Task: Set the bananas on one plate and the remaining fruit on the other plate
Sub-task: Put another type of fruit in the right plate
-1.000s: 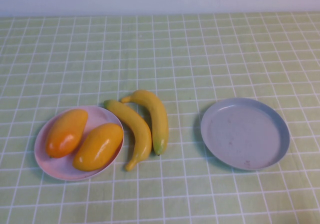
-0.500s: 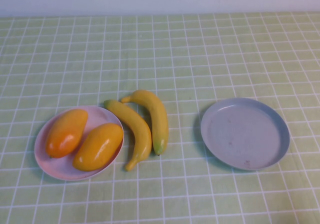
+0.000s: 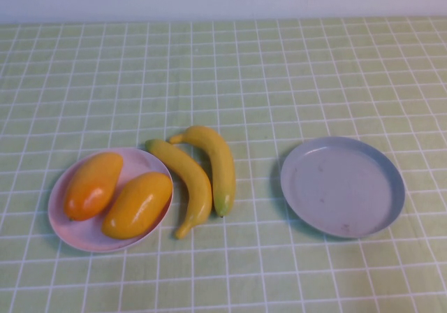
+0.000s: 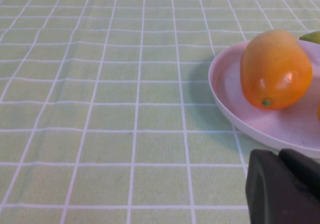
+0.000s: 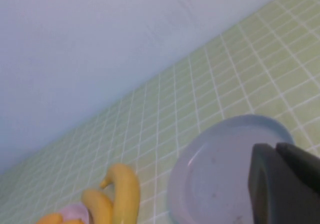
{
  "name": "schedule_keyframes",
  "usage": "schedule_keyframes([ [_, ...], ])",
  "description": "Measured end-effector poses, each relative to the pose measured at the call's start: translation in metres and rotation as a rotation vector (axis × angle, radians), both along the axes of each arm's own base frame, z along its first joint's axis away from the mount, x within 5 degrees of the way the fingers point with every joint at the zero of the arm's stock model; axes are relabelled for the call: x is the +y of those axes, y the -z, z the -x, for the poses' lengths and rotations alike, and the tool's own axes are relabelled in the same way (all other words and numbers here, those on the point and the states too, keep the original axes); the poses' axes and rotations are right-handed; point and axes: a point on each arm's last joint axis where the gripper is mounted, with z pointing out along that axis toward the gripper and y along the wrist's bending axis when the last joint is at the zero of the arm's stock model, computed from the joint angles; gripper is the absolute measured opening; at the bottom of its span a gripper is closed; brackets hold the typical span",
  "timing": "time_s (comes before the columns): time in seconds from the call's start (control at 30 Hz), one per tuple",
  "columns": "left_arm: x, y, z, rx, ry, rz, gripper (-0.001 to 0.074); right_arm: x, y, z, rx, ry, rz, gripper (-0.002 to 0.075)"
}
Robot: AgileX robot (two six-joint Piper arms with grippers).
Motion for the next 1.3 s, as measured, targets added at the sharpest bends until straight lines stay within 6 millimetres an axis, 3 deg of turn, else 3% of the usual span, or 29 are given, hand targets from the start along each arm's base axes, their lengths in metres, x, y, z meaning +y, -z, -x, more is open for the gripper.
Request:
schedule_keyframes([
  [0.17, 0.000, 0.000, 0.000, 0.000, 0.000, 0.000, 0.0002, 0.012, -0.039, -0.014, 0.165, -0.137, 0.050, -0.0015],
  [0.37, 0.000, 0.000, 0.000, 0.000, 0.000, 0.000, 0.0002, 0.025, -0.074, -0.053, 0.397, -0.334, 0.200, -0.0016],
  [0.57, 0.000, 0.000, 0.000, 0.000, 0.000, 0.000, 0.0002, 0.028, -0.085, -0.103, 0.561, -0.437, 0.314, -0.0015],
  [0.73, 0.000, 0.000, 0.000, 0.000, 0.000, 0.000, 0.0002, 0.041, -0.079, -0.149, 0.671, -0.536, 0.388, -0.0016],
  [0.9, 0.000, 0.000, 0.000, 0.000, 0.000, 0.000, 0.0002, 0.095, -0.070, -0.192, 0.713, -0.741, 0.542, -0.0015],
  [1.1, 0.000, 0.000, 0.000, 0.000, -0.001, 0.002, 0.0002, 0.176, -0.060, -0.236, 0.721, -0.954, 0.677, 0.0008],
  [1.3, 0.000, 0.000, 0.000, 0.000, -0.001, 0.002, 0.0002, 0.239, -0.053, -0.271, 0.678, -1.010, 0.759, 0.0156],
])
